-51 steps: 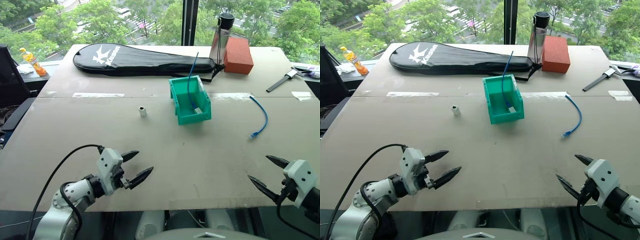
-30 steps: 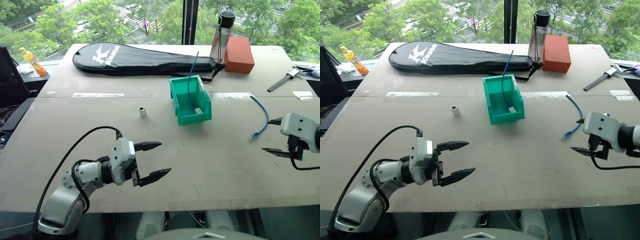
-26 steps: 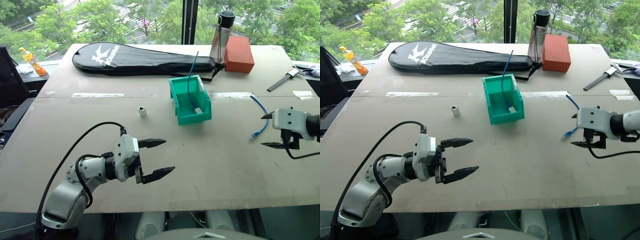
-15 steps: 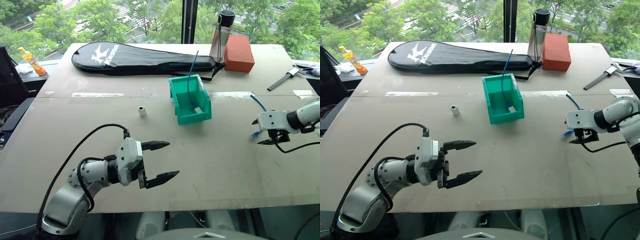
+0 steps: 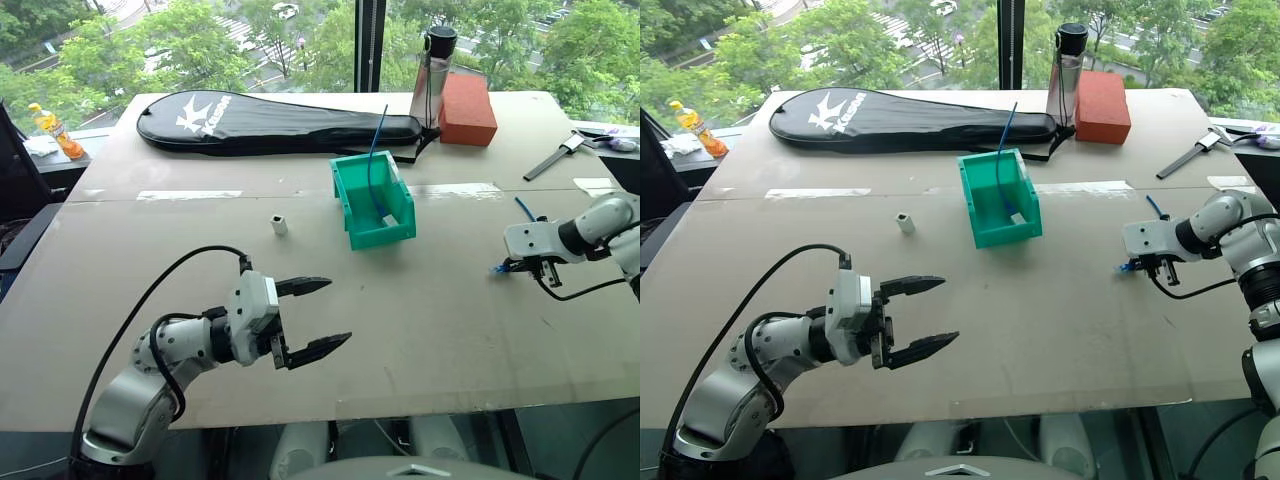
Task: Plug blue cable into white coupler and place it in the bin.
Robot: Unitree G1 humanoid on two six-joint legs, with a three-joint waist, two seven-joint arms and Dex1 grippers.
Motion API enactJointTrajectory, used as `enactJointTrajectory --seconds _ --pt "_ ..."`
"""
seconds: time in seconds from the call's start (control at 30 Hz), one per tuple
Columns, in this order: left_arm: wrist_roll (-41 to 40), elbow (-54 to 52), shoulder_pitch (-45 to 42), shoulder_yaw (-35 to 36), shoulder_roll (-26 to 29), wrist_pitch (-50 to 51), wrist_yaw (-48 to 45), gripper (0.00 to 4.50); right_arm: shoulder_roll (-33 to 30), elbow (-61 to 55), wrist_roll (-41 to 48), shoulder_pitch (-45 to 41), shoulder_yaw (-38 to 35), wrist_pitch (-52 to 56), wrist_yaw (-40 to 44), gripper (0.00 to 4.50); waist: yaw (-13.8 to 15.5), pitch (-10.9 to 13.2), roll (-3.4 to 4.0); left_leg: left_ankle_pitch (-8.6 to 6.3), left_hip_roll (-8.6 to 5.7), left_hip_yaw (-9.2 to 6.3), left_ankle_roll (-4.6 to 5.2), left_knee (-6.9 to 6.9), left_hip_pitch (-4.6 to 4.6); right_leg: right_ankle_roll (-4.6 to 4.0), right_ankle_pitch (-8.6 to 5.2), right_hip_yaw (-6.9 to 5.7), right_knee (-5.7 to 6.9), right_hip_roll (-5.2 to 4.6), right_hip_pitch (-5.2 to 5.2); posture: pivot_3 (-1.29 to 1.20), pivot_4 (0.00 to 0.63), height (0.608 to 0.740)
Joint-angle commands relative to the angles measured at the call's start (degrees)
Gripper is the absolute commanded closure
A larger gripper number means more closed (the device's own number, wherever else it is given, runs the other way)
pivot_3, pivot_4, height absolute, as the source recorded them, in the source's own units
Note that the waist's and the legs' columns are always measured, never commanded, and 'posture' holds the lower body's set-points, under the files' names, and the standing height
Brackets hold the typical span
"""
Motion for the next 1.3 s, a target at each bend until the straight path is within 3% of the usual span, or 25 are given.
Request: enactJointTrajectory --seconds 0.03,0.17,0.27,0.37,0.53,0.67,0.87,1.1,1.2,1.3 --pt "0.56 0.14 1.23 0.54 -0.50 -2.35 -0.20 0.00 0.71 -7.16 1.82 0.67 -0.37 3.88 3.84 4.45 -0.12 0.01 0.02 0.00 0.00 0.00 0.00 -0.02 0.00 0.00 0.00 0.00 0.01 0.00 -0.01 0.00 0.150 0.740" --pt "1.89 1.81 4.02 2.06 -0.06 -4.64 -0.65 0.00 3.45 -27.80 4.76 4.00 0.51 21.88 7.62 4.45 -0.14 0.03 0.06 0.00 0.04 0.00 -0.01 -0.25 0.00 -0.03 0.00 0.04 0.03 0.00 -0.13 0.00 0.150 0.740" --pt "2.00 2.85 5.97 4.25 0.28 -5.46 -0.34 0.00 8.68 -38.94 1.20 4.75 3.47 34.26 3.96 4.45 -0.08 0.05 0.09 0.01 0.08 -0.03 -0.02 -0.39 -0.05 -0.04 0.00 0.02 0.05 -0.24 -0.29 0.00 0.150 0.740" --pt "2.40 3.92 6.79 5.42 0.66 -6.50 -0.88 0.00 14.42 -40.73 -2.80 3.39 7.51 40.39 -0.13 4.45 0.20 0.06 0.10 0.01 0.06 -0.10 -0.04 -0.40 -0.08 -0.06 -0.01 -0.13 0.05 -0.31 -0.32 0.00 0.150 0.740" --pt "3.32 5.50 6.00 5.49 0.94 -7.55 -1.26 0.00 21.38 -34.83 -6.16 0.71 12.03 40.86 -4.97 4.45 0.08 0.00 0.01 0.01 -0.11 -0.12 -0.05 -0.33 -0.10 -0.05 -0.01 -0.23 0.01 -0.33 -0.30 0.00 0.150 0.740" --pt "4.99 6.23 4.78 4.62 1.23 -7.87 -0.90 0.00 22.80 -32.20 -6.06 0.42 12.18 39.79 -5.89 3.04 -0.29 -0.08 -0.09 0.02 -0.06 -0.14 -0.07 -0.35 -0.01 -0.07 0.00 -0.23 0.05 -0.32 -0.23 0.00 0.150 0.740" --pt "8.76 6.64 -4.53 -1.30 1.14 -0.37 3.30 0.00 18.70 -49.69 9.32 6.60 -3.90 49.00 -3.58 0.35 0.92 0.05 0.12 0.06 -0.09 -0.34 -0.13 -0.39 -0.20 -0.08 0.00 -0.47 0.04 -0.21 -0.27 0.00 0.150 0.740" --pt "13.12 14.67 -18.44 -9.89 -1.18 2.15 1.61 0.00 12.90 -69.73 22.49 25.67 -21.45 53.89 -9.86 0.35 1.66 0.06 0.13 0.05 -0.18 -0.47 -0.11 -0.38 -0.53 0.05 0.07 -0.64 -0.16 -0.25 -0.38 0.00 0.150 0.740" --pt "15.81 20.02 -24.62 -14.16 -3.93 2.15 1.12 0.00 18.04 -76.32 31.25 36.15 -33.15 56.78 -15.21 0.35 1.44 0.07 0.10 0.06 -0.19 -0.48 -0.10 -0.37 -0.58 0.17 0.12 -0.65 -0.14 -0.22 -0.40 0.00 0.150 0.740" --pt "17.56 24.38 -28.70 -17.24 -6.52 1.72 0.23 0.00 18.48 -80.90 30.78 45.35 -37.54 52.62 -19.30 0.35 1.43 0.07 0.12 0.06 -0.18 -0.50 -0.10 -0.30 -0.58 0.20 0.11 -0.59 -0.11 -0.12 -0.38 0.00 0.150 0.740"
